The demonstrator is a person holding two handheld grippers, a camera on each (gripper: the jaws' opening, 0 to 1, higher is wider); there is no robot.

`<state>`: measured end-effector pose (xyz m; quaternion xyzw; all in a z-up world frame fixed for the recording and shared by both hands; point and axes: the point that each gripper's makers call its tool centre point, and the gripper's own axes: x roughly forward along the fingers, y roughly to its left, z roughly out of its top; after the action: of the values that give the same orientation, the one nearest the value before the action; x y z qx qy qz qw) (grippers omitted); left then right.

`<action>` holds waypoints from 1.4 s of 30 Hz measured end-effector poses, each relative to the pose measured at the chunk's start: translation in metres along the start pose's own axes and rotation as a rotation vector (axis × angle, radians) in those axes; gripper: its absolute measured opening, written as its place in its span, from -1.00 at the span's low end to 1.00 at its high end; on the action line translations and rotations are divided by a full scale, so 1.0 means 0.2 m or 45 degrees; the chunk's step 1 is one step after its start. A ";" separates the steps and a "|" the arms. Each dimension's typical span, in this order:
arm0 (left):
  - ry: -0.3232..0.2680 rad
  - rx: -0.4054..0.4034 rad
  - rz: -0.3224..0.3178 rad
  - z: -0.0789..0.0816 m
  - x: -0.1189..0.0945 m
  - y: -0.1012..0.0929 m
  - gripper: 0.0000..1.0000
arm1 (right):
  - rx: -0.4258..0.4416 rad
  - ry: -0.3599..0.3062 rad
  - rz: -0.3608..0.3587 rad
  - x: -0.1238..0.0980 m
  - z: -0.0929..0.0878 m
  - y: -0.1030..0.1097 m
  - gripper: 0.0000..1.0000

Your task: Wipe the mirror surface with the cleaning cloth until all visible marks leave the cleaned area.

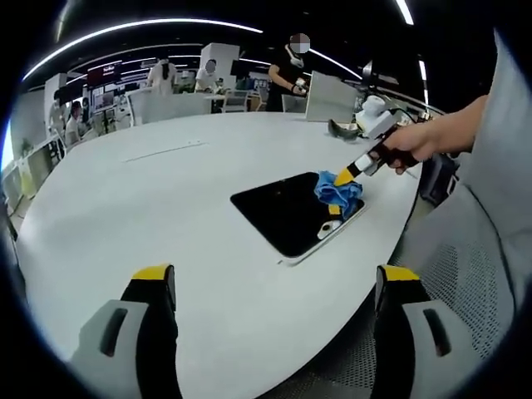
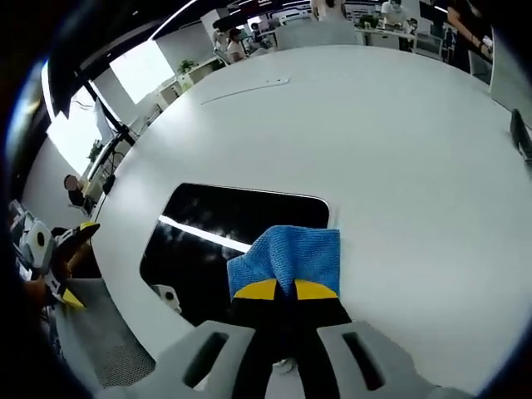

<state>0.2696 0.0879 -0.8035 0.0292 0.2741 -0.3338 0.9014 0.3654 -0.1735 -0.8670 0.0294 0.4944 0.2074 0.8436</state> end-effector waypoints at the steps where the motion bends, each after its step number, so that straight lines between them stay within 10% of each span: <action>1: 0.002 -0.004 -0.002 0.00 0.00 0.00 0.98 | 0.005 0.000 0.000 0.00 0.00 0.00 -1.00; 42: 0.006 0.002 -0.003 -0.01 0.00 0.00 0.98 | 0.189 -0.025 0.023 -0.09 -0.17 0.07 -1.00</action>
<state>0.2684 0.0877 -0.8051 0.0304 0.2762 -0.3352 0.9003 0.3248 -0.1733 -0.8662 0.0983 0.4997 0.1774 0.8421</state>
